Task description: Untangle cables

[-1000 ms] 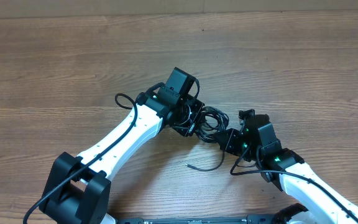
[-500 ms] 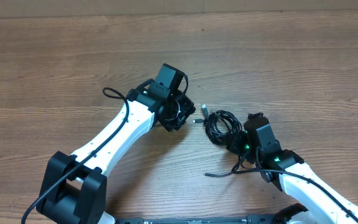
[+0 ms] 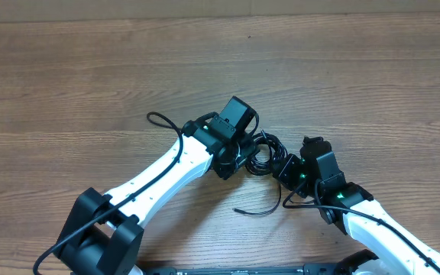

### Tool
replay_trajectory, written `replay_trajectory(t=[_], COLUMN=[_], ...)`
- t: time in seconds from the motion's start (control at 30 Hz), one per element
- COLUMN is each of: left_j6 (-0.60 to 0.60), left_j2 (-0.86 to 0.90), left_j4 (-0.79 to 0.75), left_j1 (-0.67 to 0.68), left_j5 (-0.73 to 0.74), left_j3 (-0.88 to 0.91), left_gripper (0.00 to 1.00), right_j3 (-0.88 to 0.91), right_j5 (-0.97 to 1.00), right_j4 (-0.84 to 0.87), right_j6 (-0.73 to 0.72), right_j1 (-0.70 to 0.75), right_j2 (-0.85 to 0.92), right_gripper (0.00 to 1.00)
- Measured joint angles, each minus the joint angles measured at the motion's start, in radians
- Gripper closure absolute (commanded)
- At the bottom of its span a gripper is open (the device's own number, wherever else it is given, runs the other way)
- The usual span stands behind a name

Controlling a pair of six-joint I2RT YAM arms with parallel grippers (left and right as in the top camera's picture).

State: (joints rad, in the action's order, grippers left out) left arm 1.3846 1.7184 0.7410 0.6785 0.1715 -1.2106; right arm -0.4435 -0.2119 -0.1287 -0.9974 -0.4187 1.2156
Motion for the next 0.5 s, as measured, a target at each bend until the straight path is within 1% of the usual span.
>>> replay_trajectory(t=[0.1, 0.17, 0.2, 0.23, 0.3, 0.33, 0.37, 0.4, 0.43, 0.47, 0.5], left_j6=[0.115, 0.179, 0.215, 0.237, 0.262, 0.270, 0.275, 0.283, 0.290, 0.293, 0.295], left_j2=[0.031, 0.055, 0.075, 0.089, 0.118, 0.132, 0.142, 0.150, 0.155, 0.157, 0.158], left_j4=[0.034, 0.027, 0.008, -0.014, -0.076, -0.109, -0.126, -0.133, -0.138, -0.143, -0.145], left_j1=[0.000, 0.000, 0.000, 0.000, 0.000, 0.000, 0.000, 0.000, 0.000, 0.000, 0.000], left_j5=[0.014, 0.031, 0.042, 0.053, 0.079, 0.090, 0.097, 0.103, 0.109, 0.112, 0.115], left_j3=[0.000, 0.000, 0.000, 0.000, 0.000, 0.000, 0.000, 0.000, 0.000, 0.000, 0.000], left_gripper=[0.16, 0.11, 0.04, 0.00, 0.00, 0.08, 0.21, 0.25, 0.36, 0.41, 0.43], right_j3=[0.000, 0.000, 0.000, 0.000, 0.000, 0.000, 0.000, 0.000, 0.000, 0.000, 0.000], right_j5=[-0.002, -0.002, -0.002, -0.002, -0.002, -0.002, -0.002, -0.002, -0.002, -0.002, -0.002], right_j4=[0.000, 0.001, 0.001, 0.000, 0.001, 0.001, 0.001, 0.001, -0.001, -0.001, -0.003], right_j6=[-0.027, -0.035, -0.040, -0.045, -0.046, -0.048, -0.048, -0.050, -0.049, -0.049, -0.049], right_j1=[0.000, 0.000, 0.000, 0.000, 0.000, 0.000, 0.000, 0.000, 0.000, 0.000, 0.000], right_j2=[0.000, 0.000, 0.000, 0.000, 0.000, 0.000, 0.000, 0.000, 0.000, 0.000, 0.000], right_gripper=[0.96, 0.96, 0.95, 0.95, 0.95, 0.95, 0.95, 0.94, 0.94, 0.94, 0.94])
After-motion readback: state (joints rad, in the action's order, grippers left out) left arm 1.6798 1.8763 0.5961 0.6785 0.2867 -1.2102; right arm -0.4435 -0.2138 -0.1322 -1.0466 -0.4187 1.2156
